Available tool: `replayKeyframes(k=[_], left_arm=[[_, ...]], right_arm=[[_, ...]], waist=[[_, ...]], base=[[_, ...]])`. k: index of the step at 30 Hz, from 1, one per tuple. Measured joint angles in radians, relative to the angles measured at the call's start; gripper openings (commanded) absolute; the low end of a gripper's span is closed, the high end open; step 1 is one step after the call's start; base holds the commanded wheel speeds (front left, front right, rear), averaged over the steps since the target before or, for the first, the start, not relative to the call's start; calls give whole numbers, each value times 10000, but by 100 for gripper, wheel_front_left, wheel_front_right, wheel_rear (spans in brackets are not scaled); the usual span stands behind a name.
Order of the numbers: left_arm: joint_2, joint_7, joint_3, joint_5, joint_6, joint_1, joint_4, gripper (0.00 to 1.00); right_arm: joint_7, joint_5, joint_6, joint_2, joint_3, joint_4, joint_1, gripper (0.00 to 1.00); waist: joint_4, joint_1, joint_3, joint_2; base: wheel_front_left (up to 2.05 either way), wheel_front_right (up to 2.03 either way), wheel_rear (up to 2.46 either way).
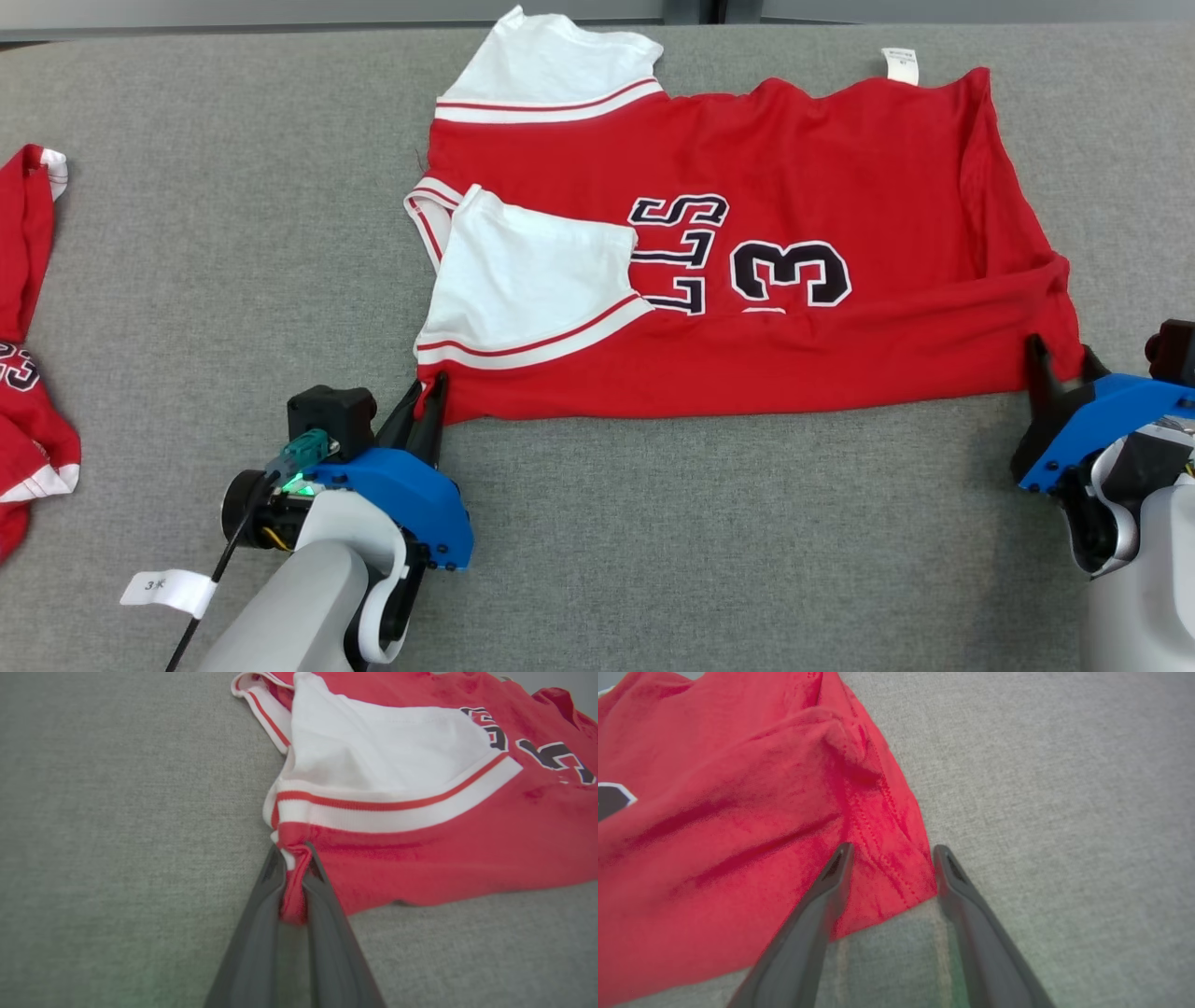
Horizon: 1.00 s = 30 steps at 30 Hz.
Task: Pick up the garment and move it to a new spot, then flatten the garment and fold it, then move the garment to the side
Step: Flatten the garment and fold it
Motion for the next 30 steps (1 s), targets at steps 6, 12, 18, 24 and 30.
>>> replayKeyframes(k=[6, 12, 18, 24, 30], left_arm=[[184, -19, 94, -211, 128, 544, -376, 0], [629, 188, 174, -410, 545, 1636, -1498, 0], [1162, 679, 144, -627, 1220, 3243, -3053, 0], [1467, 884, 127, -704, 1941, 4447, -4332, 0], [1513, 890, -4, -725, 1812, 4656, -4872, 100]], right_arm=[[-272, 414, 2, 35, 86, -163, 392, 0], [-105, 836, 2, 40, 171, -1124, 1442, 0], [543, 1214, 4, 44, 265, -1996, 2682, 0], [993, 1593, 4, 44, 217, -2466, 3639, 0], [1277, 1559, 0, 36, 284, -3005, 3851, 100]], waist=[[12, 1, -355, 0], [19, 1, -970, 0], [-52, 0, -1515, 0], [-37, 0, -1765, 0], [-35, 0, -1732, 0]], base=[[0, 0, 0], [0, 0, 0], [0, 0, 0], [0, 0, 0], [0, 0, 0]])
